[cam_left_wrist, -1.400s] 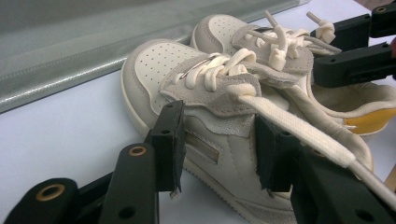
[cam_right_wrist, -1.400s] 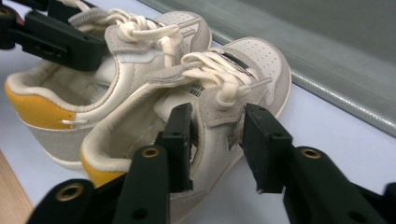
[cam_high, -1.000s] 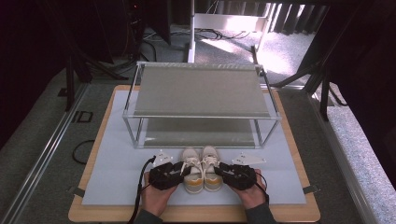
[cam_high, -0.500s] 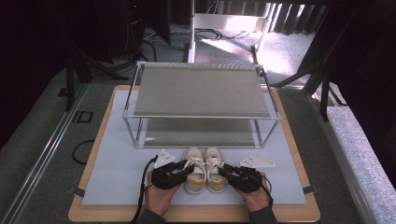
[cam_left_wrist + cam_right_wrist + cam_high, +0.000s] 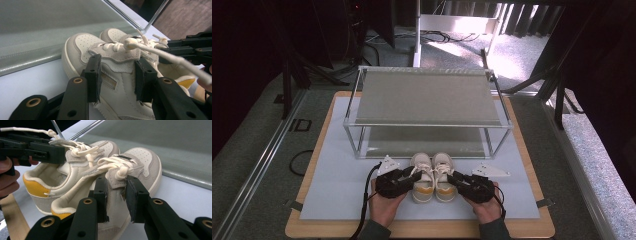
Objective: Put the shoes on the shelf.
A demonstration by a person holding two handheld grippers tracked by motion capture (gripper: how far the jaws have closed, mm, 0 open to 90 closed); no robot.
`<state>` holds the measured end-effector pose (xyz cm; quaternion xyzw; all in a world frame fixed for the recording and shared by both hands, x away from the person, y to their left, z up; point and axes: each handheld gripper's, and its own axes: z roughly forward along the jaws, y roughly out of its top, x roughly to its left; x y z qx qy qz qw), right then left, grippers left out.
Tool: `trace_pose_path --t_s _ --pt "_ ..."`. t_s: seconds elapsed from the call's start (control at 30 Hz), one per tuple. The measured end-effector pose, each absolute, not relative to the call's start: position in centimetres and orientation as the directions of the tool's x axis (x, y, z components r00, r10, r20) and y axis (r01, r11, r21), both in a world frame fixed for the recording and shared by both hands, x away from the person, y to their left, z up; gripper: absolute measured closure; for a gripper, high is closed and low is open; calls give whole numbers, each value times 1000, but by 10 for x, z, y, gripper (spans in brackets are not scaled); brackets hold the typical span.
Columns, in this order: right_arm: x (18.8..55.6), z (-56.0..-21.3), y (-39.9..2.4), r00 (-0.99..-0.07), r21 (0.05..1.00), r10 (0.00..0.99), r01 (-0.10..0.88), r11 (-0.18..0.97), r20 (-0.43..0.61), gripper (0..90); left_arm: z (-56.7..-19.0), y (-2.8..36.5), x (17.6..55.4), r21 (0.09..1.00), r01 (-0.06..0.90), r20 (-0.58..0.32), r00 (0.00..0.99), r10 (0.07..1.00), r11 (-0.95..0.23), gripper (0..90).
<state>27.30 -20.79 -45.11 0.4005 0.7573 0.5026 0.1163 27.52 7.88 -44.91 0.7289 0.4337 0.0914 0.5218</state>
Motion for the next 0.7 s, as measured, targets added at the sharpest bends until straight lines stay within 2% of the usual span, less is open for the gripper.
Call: trace_pose_path --t_s 0.7 --pt "292 -438 -210 -638 870 741 467 157 208 719 -440 73 295 851 524 -334 601 726 -42 616"
